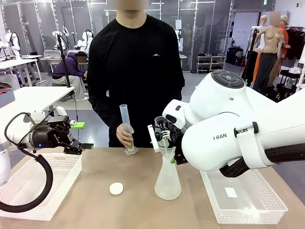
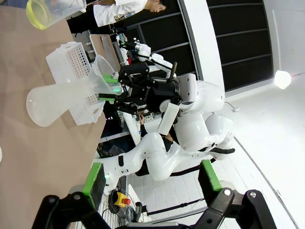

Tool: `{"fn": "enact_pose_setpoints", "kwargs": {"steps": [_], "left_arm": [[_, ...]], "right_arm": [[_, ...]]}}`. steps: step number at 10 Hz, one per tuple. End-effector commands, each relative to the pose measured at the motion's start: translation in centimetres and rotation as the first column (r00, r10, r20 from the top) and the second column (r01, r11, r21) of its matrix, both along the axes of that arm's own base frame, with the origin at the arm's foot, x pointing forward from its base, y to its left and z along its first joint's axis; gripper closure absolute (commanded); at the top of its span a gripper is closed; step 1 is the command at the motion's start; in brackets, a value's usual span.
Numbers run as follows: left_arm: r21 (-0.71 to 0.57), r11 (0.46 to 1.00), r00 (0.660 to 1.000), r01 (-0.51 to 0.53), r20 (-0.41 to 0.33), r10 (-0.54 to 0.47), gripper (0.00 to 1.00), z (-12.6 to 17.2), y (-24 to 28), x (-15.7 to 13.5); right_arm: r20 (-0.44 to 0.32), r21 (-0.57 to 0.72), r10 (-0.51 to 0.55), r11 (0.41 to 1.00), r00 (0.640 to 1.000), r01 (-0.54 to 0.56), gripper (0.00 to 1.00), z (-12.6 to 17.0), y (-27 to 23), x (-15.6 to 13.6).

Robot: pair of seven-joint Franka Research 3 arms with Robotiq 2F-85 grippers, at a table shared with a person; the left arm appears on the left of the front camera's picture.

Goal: Prepare the solutions needed for the experiment.
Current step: Pick up the Plastic Funnel and insert it into the Big flask, then once the solution is in the Big flask , pick up the Plastic Funnel and place it back into the right Organizing basket.

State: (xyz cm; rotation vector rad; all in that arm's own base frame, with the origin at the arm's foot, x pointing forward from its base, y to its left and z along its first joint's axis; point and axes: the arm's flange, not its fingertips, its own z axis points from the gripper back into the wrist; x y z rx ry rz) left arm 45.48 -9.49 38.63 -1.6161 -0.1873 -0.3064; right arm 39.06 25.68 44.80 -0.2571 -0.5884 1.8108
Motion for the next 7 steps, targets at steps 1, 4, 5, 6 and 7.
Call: {"fn": "enact_pose_setpoints", "kwargs": {"steps": [1, 4, 5, 6, 7], "left_arm": [[-0.001, 1.000, 1.000, -0.004, 0.003, 0.004, 0.00, 0.12, -0.06, 0.04], [-0.001, 1.000, 1.000, -0.004, 0.003, 0.004, 0.00, 0.12, -0.06, 0.04], [-0.001, 1.000, 1.000, -0.004, 0.003, 0.004, 0.00, 0.12, -0.06, 0.04], [-0.001, 1.000, 1.000, -0.004, 0.003, 0.004, 0.00, 0.12, -0.06, 0.04], [-0.001, 1.000, 1.000, -0.004, 0.003, 0.004, 0.00, 0.12, -0.06, 0.04]], "right_arm": [[0.013, 0.004, 0.009, 1.000, 1.000, -0.009, 0.07, -0.24, -0.10, -0.68], [-0.001, -0.002, 0.002, 1.000, 1.000, -0.002, 0.16, -0.19, 0.00, -0.15], [-0.001, -0.002, 0.002, 1.000, 1.000, -0.002, 0.16, -0.19, 0.00, -0.15], [-0.001, -0.002, 0.002, 1.000, 1.000, -0.002, 0.16, -0.19, 0.00, -0.15], [-0.001, -0.002, 0.002, 1.000, 1.000, -0.002, 0.16, -0.19, 0.00, -0.15]]}}
